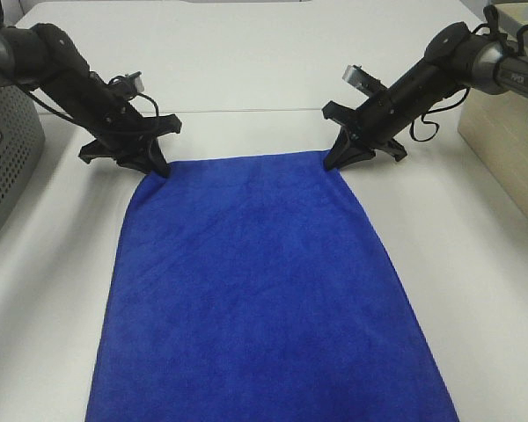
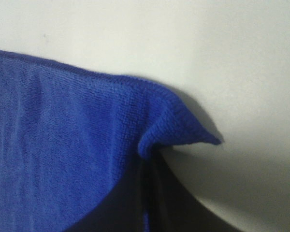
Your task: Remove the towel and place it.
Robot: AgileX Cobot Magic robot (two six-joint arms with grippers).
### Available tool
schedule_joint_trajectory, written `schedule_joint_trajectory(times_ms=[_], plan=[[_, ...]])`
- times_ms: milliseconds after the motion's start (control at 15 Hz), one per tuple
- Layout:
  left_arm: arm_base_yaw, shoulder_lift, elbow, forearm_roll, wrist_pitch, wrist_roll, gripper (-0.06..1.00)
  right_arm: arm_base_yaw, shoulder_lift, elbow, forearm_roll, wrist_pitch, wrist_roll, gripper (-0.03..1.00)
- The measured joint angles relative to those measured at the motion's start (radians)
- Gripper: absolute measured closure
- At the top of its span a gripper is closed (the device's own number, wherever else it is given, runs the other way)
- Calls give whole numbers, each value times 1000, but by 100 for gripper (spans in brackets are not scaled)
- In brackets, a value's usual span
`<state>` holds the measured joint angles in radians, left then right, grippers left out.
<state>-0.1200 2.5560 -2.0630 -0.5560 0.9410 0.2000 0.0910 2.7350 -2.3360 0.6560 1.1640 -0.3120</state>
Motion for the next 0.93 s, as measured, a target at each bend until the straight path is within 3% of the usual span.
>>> schedule_joint_trajectory(times_ms=[400,600,933], plan=[[0,0,0,0,2,23,94,1,-7,0,-9,-25,-17,95],[-2,-6,-6,4,-3,35,94,4,-30,1,-84,-99,-22,95],[-2,-7,-143,7,-2,61,94,4,-59,10,-188,-200,-51,95]])
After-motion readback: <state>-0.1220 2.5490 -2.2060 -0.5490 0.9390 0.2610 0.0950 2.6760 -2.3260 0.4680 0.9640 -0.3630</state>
